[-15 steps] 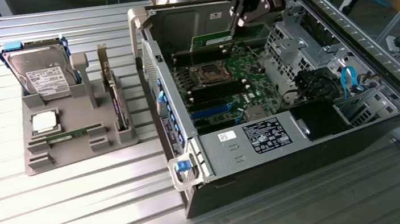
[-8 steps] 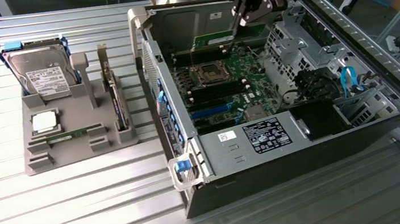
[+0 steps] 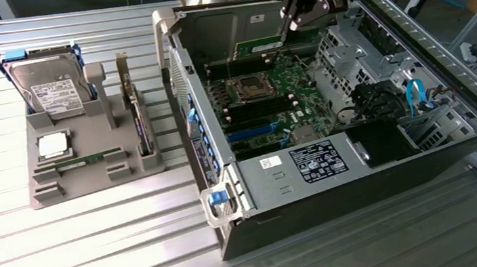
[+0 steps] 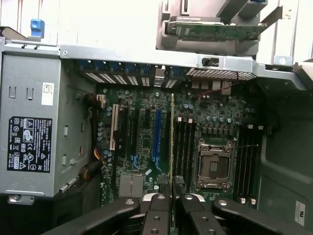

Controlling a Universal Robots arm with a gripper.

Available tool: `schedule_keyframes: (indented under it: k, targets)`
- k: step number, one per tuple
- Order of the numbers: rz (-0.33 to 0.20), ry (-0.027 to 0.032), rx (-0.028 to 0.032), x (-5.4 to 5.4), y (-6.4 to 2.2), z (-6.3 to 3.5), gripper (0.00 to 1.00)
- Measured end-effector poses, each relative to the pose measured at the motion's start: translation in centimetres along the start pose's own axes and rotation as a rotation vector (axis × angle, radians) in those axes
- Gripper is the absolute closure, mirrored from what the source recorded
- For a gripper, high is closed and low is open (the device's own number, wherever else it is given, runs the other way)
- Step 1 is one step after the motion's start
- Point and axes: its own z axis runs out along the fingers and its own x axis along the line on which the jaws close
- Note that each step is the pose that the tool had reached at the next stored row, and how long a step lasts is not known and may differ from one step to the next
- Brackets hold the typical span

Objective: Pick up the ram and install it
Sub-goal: 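Pick up the ram and move it above insertion slot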

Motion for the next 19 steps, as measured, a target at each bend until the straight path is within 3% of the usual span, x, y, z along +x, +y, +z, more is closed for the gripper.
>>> schedule_keyframes:
  k: [19]
  targets:
    - [0.0,0.0,0.0,0.1,-1.83,-0.05,0.87]
